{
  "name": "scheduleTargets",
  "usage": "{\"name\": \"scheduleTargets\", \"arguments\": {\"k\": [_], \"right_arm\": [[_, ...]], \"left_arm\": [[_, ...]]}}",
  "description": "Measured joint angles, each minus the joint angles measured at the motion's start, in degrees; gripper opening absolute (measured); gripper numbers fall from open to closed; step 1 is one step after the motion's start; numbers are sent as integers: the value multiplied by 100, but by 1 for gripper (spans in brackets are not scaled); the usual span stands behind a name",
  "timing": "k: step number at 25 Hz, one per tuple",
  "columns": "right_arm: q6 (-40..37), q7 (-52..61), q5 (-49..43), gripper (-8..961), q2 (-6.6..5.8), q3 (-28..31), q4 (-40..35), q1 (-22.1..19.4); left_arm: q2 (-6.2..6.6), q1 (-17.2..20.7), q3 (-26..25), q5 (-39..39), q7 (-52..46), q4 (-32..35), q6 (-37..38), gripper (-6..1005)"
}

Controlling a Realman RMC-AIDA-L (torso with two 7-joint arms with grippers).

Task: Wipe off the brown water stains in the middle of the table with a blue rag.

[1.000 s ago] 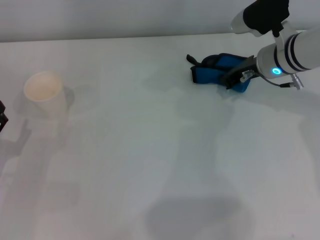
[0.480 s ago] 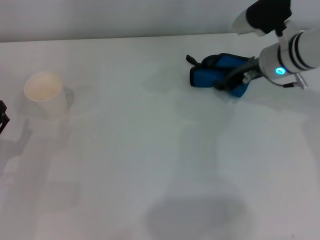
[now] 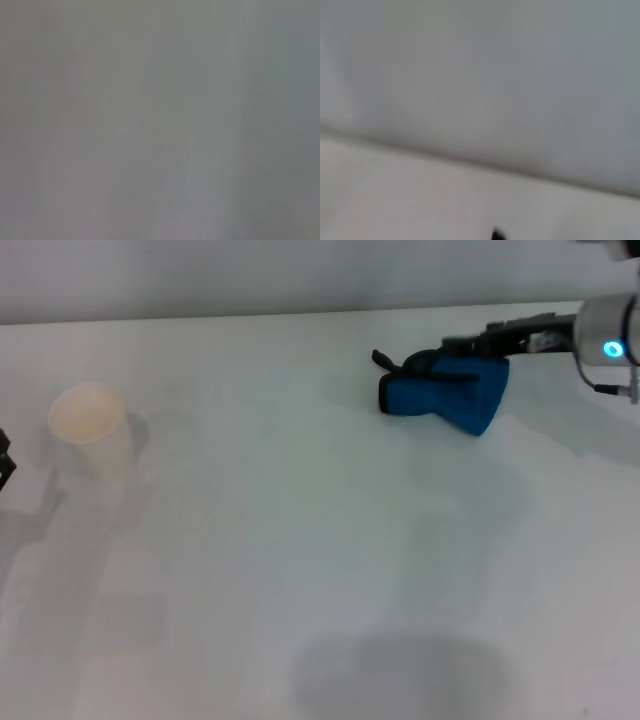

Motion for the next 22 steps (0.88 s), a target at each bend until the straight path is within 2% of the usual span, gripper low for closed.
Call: {"name": "scheduleTargets", "arguments": {"k": [1,2,5,6,8,9,11,13,17,20,21,22], "right_arm": [[0,-206,293,747,0,128,41,-71],[-3,-699,1040,756,-2,482,175,-233],[1,-1716,2520,784,6,1170,579,-497],[1,-1716,2520,793,6,1170,579,-497],[11,-2646,3920,802,9,1615,1079,-687],[11,-2646,3920,802,9,1615,1079,-687],[-65,-3519,4924,802,11,1921,1469,-806],[-141,-3830,5119,802,16,1982,1528,-812],[-825,-5368,5636,802,37,2037,1722,-618],[-1403,-6998,6189,802,63,2052,2002,-317],[-1551,-8094,6764,802,65,2131,2278,-97],[-1558,-8561,7011,802,63,2202,2401,1]], "left_arm": [[-1,-13,0,-67,0,1,-2,888],[-3,-21,0,-112,0,4,-1,888],[-8,-41,0,-269,0,31,-4,888],[-8,-41,0,-269,0,31,-4,888],[-9,-59,0,-368,0,67,-12,888],[-9,-71,0,-415,0,78,-25,888],[-14,-106,0,-547,0,95,-99,888],[-18,-148,0,-736,0,151,-236,887],[-18,-292,0,-1132,0,240,-591,887],[-18,-377,1,-1257,-15,241,-668,887],[-17,-410,0,-1313,-46,241,-673,887],[-18,-458,1,-1459,-227,242,-679,887]]}}
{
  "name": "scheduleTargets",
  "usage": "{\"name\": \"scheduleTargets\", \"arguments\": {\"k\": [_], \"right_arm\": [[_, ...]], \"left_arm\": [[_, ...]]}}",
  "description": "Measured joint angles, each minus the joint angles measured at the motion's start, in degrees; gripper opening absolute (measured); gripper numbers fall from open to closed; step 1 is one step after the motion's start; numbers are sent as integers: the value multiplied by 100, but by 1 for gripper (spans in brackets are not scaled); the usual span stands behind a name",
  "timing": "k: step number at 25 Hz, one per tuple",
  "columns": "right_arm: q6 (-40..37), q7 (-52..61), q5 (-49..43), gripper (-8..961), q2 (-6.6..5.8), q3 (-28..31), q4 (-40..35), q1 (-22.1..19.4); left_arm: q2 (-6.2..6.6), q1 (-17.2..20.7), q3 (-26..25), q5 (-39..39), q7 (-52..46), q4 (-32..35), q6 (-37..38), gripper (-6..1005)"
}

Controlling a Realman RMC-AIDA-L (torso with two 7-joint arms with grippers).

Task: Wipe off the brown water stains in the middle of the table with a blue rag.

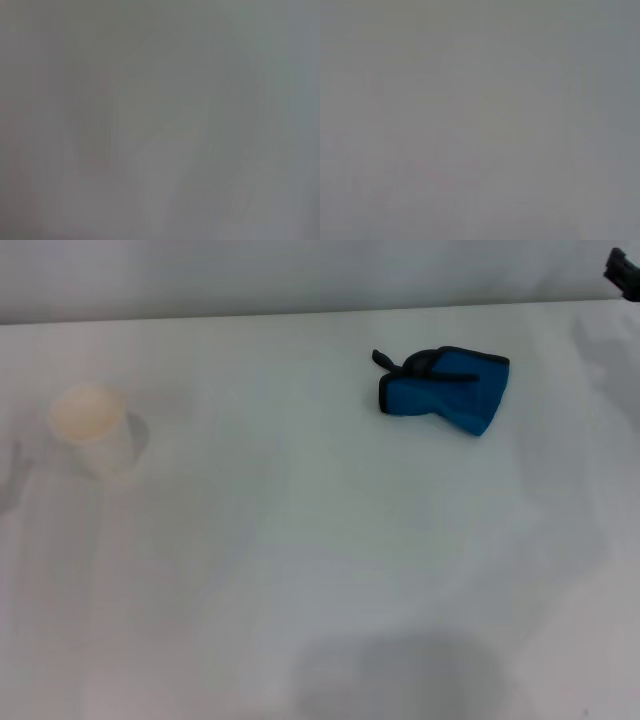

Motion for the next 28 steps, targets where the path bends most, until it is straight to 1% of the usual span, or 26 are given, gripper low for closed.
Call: {"name": "scheduleTargets", "arguments": {"k": [1,3,5,11,13,17,25,28], "right_arm": [[0,0,0,802,0,0,0,0],[58,-687,304,802,-8,196,155,136],[94,-939,391,802,-21,372,192,213],[96,-953,398,802,-58,799,203,258],[89,-952,398,802,-59,859,238,253],[79,-976,398,802,-61,897,352,257],[110,-973,400,802,-45,1078,433,246],[420,-925,404,802,-42,1192,561,100]], "left_arm": [[0,0,0,0,0,0,0,887],[1,-43,-1,-155,-239,0,-6,887],[5,-73,-1,-277,-386,0,-10,887],[9,-94,-1,-732,-456,-2,-82,888],[21,-128,-1,-907,-627,-25,-326,888],[35,-200,0,-890,-774,-74,-449,888],[54,-275,-1,-925,-803,-165,-454,887],[55,-288,-1,-908,-818,-198,-454,887]]}}
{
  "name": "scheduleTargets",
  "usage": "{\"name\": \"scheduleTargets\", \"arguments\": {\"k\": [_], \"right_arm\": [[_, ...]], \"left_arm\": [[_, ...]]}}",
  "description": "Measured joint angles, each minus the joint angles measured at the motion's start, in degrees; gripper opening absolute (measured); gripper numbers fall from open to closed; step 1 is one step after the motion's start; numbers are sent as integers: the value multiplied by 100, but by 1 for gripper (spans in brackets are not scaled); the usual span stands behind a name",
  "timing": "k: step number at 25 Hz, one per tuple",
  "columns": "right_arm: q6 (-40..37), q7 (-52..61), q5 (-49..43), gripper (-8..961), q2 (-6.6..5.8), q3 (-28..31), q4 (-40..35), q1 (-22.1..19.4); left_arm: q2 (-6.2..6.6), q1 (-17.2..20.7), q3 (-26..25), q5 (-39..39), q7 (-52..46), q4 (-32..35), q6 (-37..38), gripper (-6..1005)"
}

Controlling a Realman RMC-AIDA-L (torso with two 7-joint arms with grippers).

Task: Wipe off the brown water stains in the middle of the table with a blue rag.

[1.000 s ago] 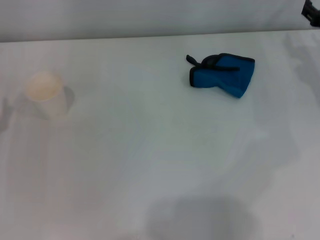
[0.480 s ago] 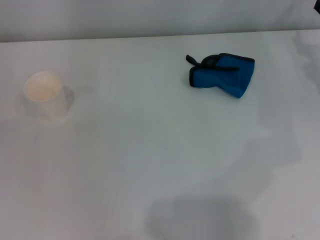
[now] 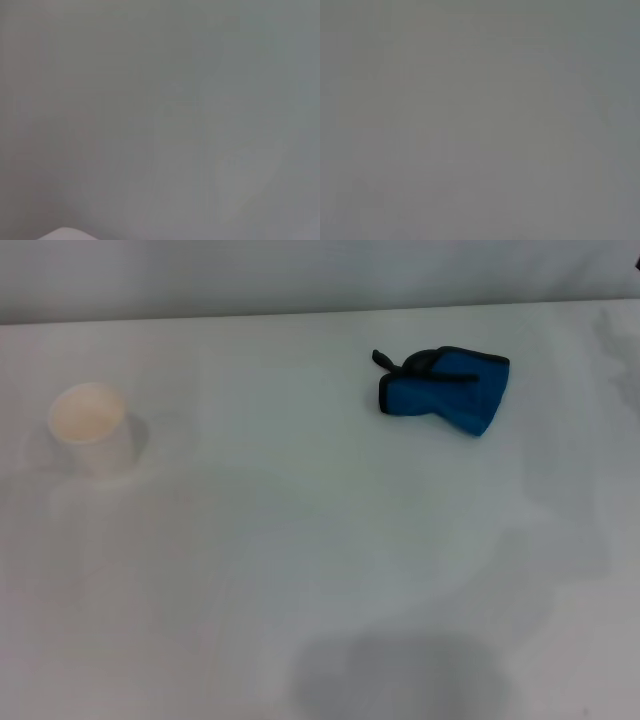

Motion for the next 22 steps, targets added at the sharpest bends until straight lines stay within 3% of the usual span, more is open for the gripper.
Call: {"name": "scheduleTargets", "arguments": {"k": [6,11,16,22], "right_arm": [[724,131,-7,802,19,-41,287,-430],[769,387,-5,802,16,1,449,-694],[737,356,-4,802,19,9,456,-705],[644,345,-5,802,7,55,448,-623]], "left_arm": [[7,10,41,16,-11,-122,82,887],[12,27,56,110,-219,-356,141,887],[26,-108,61,860,-613,-847,127,888],[27,-163,62,975,-663,-975,120,888]]}}
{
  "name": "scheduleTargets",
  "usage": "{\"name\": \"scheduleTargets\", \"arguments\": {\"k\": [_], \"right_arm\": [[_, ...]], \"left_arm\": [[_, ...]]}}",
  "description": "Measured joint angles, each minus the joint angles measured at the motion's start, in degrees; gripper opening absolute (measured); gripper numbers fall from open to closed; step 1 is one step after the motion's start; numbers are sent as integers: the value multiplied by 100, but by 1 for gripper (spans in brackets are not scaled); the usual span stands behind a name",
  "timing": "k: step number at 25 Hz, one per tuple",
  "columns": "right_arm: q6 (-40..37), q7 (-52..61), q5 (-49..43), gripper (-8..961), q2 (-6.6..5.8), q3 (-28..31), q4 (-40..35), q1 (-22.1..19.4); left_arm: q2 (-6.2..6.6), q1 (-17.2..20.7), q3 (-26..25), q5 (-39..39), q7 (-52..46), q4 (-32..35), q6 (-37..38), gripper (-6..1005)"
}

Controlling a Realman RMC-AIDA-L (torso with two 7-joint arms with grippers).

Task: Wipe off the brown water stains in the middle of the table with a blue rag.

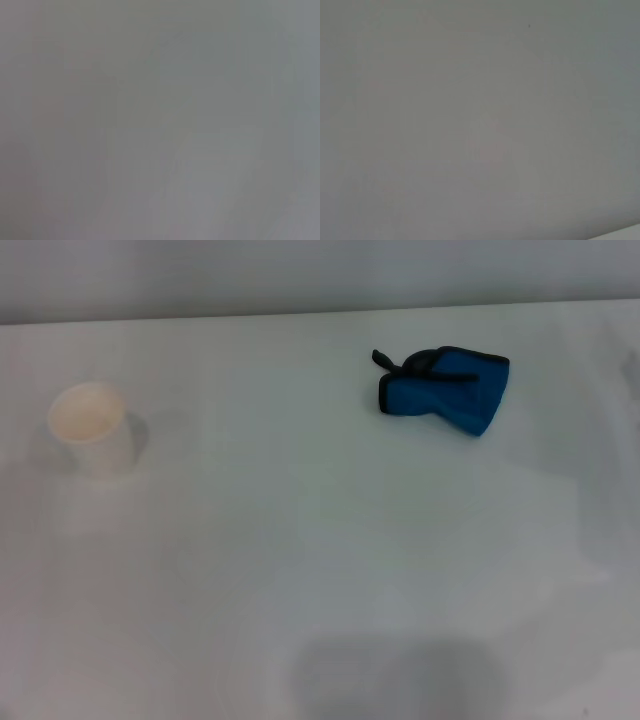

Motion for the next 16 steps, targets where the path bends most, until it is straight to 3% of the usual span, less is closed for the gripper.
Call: {"name": "scheduleTargets", "arguments": {"k": [16], "right_arm": [[-303,-4,2,802,-27,17,-58,97]], "left_arm": [[-12,-22,-45,-44,-7,-7,-92,887]]}}
